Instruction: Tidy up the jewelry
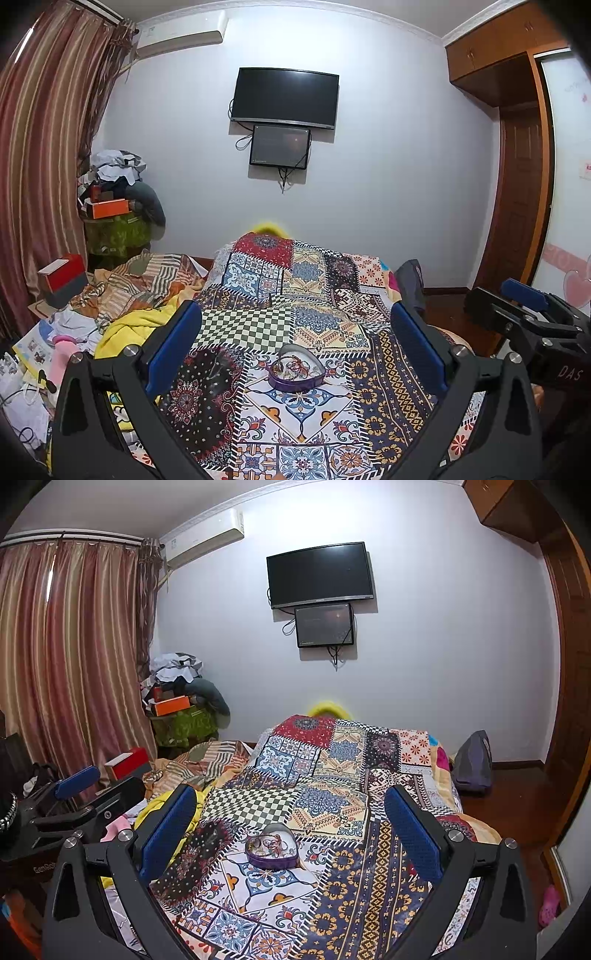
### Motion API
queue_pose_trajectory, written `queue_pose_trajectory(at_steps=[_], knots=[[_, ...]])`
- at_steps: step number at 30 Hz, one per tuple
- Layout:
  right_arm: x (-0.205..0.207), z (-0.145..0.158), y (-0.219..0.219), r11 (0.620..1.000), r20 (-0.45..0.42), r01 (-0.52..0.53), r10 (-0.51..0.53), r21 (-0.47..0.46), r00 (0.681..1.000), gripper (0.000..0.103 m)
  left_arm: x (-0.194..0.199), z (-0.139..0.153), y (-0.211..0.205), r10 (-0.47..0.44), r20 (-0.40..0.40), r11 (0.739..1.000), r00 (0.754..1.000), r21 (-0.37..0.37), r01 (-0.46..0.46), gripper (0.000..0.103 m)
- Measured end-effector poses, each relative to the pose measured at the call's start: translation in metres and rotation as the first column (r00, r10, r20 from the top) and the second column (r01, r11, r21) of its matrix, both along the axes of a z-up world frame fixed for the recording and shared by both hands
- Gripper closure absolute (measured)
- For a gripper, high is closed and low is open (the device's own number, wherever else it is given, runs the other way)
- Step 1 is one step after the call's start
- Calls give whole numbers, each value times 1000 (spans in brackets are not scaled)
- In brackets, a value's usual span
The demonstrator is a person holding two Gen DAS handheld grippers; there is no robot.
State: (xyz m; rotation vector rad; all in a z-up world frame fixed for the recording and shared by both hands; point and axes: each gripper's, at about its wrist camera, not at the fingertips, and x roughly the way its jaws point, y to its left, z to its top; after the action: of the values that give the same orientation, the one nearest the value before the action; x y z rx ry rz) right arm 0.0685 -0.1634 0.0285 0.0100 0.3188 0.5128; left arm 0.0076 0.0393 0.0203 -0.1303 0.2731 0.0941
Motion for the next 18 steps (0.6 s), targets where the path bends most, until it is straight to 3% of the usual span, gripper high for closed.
queue_pose_trajectory(at_steps=[18], knots=[[0, 0, -1, 1000, 0, 0, 0, -3, 1000, 2, 4, -5, 4, -27, -11, 999, 1000, -38, 26, 0]])
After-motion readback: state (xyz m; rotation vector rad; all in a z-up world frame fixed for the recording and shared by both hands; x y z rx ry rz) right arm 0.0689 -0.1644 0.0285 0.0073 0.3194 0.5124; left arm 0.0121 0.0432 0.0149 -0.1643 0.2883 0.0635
